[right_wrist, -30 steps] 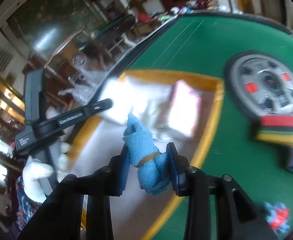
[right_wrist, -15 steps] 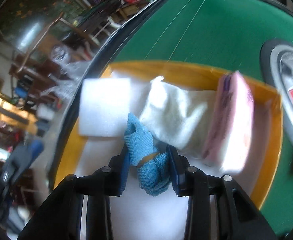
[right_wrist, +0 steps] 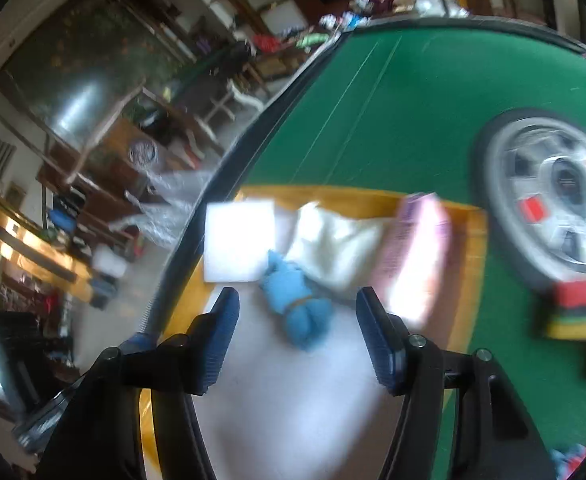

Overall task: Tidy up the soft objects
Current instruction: 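Release the foam sheet and the blue knit cloth into the tray, then grasp the red bag with blue cloth using the left tool while the right tool grasps the brown knit ball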

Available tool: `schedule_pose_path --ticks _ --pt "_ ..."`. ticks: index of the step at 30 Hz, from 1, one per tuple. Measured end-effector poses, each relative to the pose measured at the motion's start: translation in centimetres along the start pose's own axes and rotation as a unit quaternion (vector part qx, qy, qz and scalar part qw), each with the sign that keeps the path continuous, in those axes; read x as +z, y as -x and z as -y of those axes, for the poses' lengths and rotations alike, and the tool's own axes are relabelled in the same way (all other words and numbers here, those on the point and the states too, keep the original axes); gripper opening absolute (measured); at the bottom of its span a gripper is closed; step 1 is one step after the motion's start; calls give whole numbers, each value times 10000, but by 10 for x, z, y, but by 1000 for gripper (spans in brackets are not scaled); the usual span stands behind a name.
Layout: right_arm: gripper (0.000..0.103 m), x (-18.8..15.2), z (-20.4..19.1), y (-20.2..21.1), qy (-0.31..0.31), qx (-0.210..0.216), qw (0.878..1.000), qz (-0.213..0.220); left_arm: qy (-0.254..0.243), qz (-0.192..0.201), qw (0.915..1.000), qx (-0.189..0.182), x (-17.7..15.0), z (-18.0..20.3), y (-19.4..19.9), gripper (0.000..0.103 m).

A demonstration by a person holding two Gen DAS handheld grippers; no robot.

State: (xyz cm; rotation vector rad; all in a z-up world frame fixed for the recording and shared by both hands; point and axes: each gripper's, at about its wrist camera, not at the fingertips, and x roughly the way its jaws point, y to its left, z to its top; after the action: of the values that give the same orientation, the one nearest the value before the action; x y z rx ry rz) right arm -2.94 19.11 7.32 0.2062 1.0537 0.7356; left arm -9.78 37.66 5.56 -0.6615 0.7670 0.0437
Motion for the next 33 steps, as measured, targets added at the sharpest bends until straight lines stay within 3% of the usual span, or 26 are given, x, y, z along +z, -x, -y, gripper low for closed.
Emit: schedule_pose_path --ticks 7,12,16,23,33 --pt "59 -38 94 107 -654 -589 9928 814 -189 -35 9993 -332 -25 33 7 60" --pt "63 -77 162 152 -1278 -1210 9790 1032 -545 -176 9962 -652 -47 82 -1 60" --pt "62 -110 206 173 -1684 -1140 9734 1054 -972 -464 9910 -791 -70 127 -16 60" --pt "63 -139 251 210 -2049 -965 9632 1448 -1434 -1394 9749 -981 -122 189 -54 60" --pt "63 -171 287 245 -2342 -916 9486 1920 -1627 -1924 9641 -833 -169 222 -80 60"
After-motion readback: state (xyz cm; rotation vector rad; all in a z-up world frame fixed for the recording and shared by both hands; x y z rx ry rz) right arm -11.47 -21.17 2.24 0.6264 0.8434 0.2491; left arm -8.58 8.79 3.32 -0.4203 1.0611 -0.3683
